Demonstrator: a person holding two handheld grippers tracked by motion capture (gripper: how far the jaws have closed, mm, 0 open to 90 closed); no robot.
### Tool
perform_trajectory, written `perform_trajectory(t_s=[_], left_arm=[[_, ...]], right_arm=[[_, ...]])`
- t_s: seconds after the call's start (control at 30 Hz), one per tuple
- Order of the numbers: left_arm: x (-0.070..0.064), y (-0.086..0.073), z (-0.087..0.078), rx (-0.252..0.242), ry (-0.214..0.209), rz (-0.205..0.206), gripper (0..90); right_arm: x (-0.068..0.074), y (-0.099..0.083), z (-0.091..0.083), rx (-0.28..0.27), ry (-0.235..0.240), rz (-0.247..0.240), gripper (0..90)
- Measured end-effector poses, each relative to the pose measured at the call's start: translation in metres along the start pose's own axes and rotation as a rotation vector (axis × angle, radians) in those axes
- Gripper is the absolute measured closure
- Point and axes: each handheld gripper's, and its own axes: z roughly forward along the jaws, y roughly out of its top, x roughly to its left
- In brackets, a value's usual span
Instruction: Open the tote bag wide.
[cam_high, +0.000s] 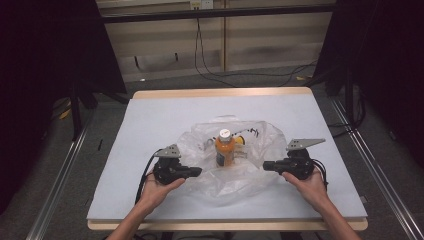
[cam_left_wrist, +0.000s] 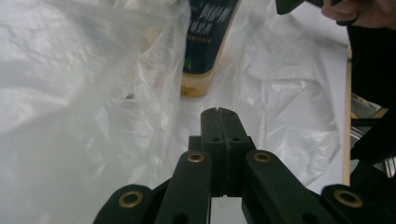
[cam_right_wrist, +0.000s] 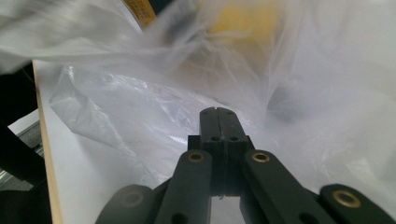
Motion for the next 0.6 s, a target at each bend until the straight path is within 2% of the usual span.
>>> perform_trajectory(t_s=[0.2,0.37,0.47,0.6], left_arm=[[-0.012,0.008,-0.014,-0.058,0.003,0.017,90.0],[-0.018,0.017,-0.023,-0.079,0.015,0.046,90.0],[-0.019,0.023,-0.028,-0.110,0.018,0.048,90.0],[-0.014,0.033,-0.028,-0.119,0.030,0.054,90.0]], right_arm=[[0.007,0.004,-0.012,-0.039,0.001,-0.009,90.0],[0.017,0.006,-0.021,-0.051,-0.004,-0.028,90.0],[0.023,0.008,-0.031,-0.074,-0.013,-0.036,90.0],[0.027,0.017,-0.043,-0.105,-0.021,-0.046,90.0]])
